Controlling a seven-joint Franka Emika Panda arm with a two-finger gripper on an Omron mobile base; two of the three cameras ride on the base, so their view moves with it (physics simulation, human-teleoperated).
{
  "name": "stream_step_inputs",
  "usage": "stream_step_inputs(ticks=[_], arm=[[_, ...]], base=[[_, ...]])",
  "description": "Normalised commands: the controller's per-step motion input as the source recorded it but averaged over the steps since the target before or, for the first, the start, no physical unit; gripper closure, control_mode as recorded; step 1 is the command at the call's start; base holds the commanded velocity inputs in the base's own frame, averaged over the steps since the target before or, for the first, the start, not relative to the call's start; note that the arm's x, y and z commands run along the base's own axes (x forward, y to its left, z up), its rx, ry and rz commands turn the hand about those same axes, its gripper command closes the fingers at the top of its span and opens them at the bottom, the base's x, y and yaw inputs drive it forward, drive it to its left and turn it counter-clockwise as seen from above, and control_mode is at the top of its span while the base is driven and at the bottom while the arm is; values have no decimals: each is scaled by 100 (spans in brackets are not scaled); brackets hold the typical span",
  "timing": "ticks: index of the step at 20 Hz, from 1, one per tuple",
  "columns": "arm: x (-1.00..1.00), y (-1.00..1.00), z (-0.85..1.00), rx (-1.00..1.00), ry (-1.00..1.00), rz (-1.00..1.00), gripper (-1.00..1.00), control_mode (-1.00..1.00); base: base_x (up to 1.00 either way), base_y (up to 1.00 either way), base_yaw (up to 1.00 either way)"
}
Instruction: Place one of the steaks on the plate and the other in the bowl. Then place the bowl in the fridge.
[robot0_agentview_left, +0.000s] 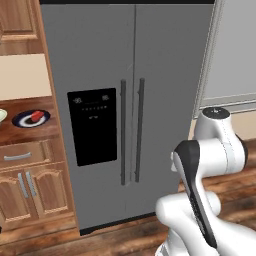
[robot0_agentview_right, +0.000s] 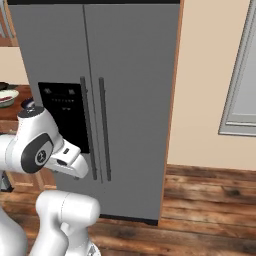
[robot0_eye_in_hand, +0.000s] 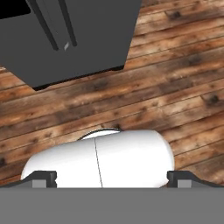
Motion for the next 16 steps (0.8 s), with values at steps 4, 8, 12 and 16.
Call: stream_step_inputs(ticks=[4, 8, 12, 16], arm=[[0, 0, 0, 0, 0, 0, -100, 100], [1, 0, 0, 0, 0, 0, -100, -100], [45, 2, 3, 2, -10, 20, -100, -100], [67, 3, 18, 0, -22, 35, -100, -100]], base=[[0, 0, 0], [0, 0, 0], [0, 0, 0], [0, 0, 0]])
